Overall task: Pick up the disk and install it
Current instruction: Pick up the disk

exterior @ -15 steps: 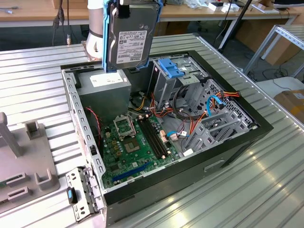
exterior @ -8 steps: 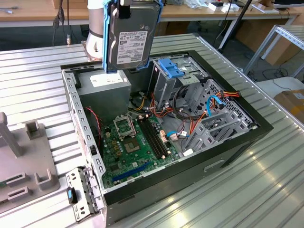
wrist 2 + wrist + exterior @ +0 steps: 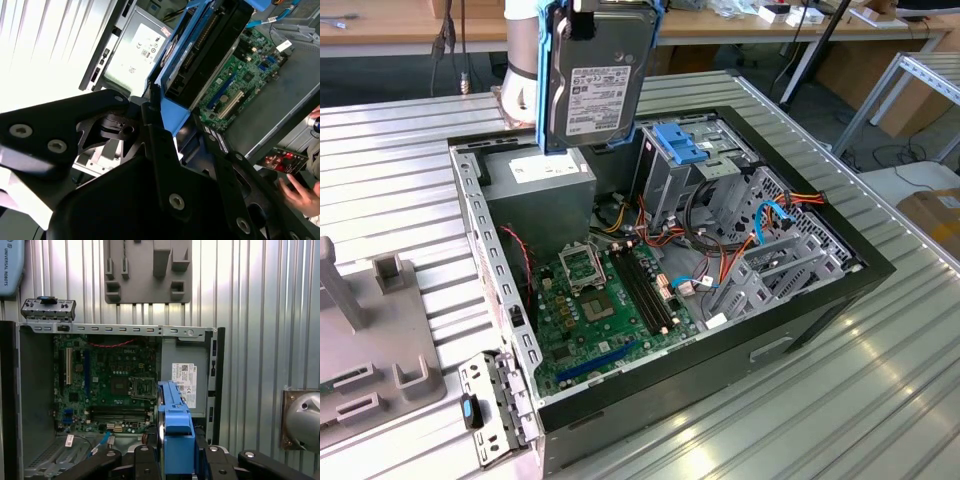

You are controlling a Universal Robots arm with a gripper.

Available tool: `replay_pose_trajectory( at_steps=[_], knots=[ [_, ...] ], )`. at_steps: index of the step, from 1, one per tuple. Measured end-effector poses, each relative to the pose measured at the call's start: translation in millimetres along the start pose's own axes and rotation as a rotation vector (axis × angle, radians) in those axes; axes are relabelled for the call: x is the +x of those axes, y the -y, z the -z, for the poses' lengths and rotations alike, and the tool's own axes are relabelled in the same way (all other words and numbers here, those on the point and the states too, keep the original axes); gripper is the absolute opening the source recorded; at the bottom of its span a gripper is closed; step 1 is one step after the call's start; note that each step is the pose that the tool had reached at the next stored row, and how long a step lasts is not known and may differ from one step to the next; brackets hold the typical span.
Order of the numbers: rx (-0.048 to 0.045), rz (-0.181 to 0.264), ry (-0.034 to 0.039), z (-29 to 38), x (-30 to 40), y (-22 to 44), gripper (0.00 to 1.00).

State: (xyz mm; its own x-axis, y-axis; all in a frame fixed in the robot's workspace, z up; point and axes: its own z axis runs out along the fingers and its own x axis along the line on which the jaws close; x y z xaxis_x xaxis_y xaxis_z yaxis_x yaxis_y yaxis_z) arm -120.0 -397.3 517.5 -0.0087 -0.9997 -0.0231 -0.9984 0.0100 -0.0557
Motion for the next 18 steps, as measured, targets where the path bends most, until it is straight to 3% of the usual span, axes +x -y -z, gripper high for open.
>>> replay_pose_trajectory(
  at_steps=[5, 18],
  knots=[
    [0.0000, 0.000, 0.0000, 0.1, 7.6, 0.0, 0.37],
    [0.0000, 0.000, -0.0001, 0.2, 8.9, 0.1, 0.37]
  ],
)
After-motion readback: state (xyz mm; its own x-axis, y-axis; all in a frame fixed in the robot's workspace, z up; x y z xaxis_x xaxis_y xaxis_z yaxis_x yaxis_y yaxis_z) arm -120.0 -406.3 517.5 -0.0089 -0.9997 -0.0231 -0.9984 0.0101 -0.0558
